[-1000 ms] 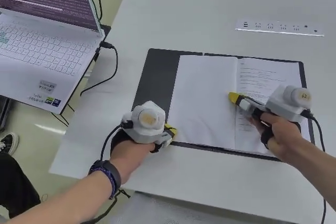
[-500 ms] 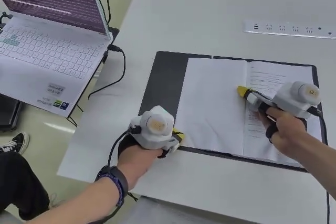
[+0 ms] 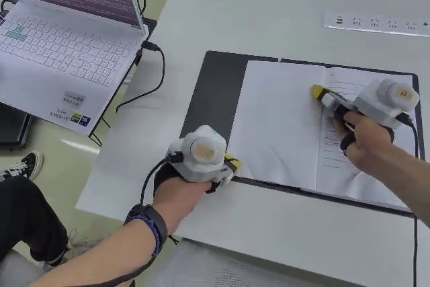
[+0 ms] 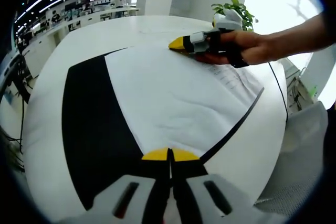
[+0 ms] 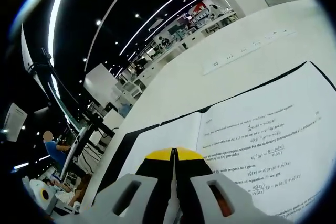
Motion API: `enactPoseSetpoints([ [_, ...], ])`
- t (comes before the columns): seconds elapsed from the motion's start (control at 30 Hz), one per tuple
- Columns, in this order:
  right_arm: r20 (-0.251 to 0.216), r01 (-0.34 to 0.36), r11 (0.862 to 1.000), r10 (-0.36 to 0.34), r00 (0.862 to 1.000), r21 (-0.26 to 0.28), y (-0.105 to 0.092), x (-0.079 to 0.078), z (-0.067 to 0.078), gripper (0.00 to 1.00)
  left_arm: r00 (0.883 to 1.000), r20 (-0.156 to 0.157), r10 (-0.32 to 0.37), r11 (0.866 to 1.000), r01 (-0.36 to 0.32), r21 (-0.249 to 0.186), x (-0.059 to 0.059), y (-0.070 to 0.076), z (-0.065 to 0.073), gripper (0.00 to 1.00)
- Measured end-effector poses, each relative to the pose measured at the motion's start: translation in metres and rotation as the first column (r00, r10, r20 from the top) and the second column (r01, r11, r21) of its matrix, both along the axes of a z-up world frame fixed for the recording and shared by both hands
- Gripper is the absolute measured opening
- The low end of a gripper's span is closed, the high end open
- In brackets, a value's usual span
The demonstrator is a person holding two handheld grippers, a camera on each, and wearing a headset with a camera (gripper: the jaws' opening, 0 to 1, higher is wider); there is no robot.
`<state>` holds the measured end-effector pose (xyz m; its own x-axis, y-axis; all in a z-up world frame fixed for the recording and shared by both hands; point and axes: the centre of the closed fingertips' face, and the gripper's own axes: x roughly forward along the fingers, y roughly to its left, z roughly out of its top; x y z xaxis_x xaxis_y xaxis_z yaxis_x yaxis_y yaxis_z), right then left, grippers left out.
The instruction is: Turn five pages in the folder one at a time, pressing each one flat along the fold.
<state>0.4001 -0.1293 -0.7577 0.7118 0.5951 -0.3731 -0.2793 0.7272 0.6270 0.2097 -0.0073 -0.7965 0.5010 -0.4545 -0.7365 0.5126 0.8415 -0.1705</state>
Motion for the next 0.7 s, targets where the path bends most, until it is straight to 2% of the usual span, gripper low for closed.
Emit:
enactPoseSetpoints([
  [0.23,0.002,0.007,0.999,-0.006,1.0,-0.039,0.003,0.018,0.003,0.0,1.0,0.0,0.006,1.0,-0.006,-0.004,0.0,0.0,0.001,0.0],
  [0.3,0.001,0.02,0.999,-0.02,1.0,-0.038,0.0,0.028,0.002,0.0,1.0,-0.001,0.008,1.0,-0.008,-0.005,0.0,0.0,0.001,0.0],
  [0.33,0.0,0.035,0.999,-0.035,0.999,-0.033,-0.005,0.04,-0.003,0.0,1.0,-0.002,0.009,1.0,-0.009,-0.006,0.0,-0.001,0.002,0.0],
  [0.43,-0.002,0.064,0.998,-0.064,0.998,-0.015,-0.009,0.046,-0.002,0.0,1.0,-0.001,0.014,1.0,-0.014,-0.009,0.0,-0.001,0.002,0.0],
  [0.57,0.001,0.071,0.997,-0.071,0.997,-0.01,-0.011,0.051,-0.004,0.0,1.0,0.001,0.018,1.0,-0.018,-0.012,0.0,-0.001,0.003,0.0],
  [0.7,0.007,0.068,0.998,-0.068,0.998,-0.02,-0.01,0.05,-0.004,0.0,1.0,0.001,0.015,1.0,-0.015,-0.009,0.0,-0.001,0.003,0.0],
])
